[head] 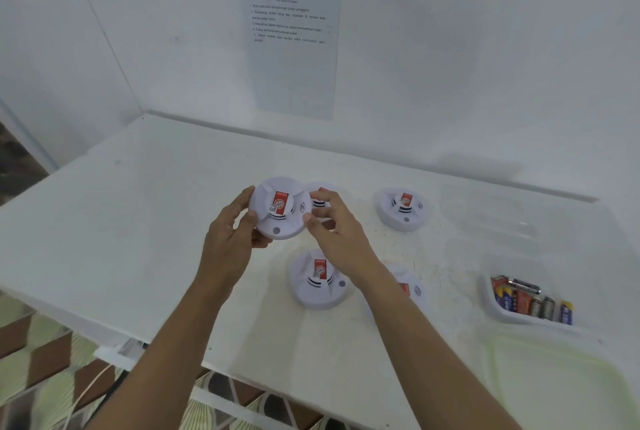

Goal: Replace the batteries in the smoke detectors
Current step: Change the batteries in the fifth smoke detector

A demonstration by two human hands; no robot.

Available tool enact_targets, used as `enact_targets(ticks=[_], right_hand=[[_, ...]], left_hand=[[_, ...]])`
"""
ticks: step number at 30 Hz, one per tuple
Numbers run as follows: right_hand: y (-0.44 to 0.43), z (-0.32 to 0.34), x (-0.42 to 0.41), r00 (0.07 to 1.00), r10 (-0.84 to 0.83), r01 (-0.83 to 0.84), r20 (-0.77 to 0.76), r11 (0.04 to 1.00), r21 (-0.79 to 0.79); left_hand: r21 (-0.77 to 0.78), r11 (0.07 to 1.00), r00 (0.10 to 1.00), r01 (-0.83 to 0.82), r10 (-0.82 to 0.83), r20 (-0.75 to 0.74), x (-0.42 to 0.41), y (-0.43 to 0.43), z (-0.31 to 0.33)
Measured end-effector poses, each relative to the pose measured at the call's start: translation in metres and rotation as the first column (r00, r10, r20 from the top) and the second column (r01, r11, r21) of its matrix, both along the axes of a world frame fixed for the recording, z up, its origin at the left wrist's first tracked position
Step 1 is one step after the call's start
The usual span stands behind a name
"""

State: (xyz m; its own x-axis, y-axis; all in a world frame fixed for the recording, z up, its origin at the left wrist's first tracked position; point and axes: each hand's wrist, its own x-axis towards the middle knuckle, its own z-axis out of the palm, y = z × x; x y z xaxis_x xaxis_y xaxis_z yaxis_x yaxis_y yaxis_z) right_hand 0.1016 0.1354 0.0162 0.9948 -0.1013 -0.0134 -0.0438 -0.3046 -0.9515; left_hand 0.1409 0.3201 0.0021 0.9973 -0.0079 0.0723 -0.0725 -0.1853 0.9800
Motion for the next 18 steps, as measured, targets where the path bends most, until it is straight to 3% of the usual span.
enact_targets(ticks=[18], right_hand=[[0.075,-0.008,-0.007,0.974,-0.226,0.226,0.005,0.972,-0.063]], left_hand=[[-0.015,0.957,0.957,0.289,-0.289,-0.022,0.018,0.068,-0.003]])
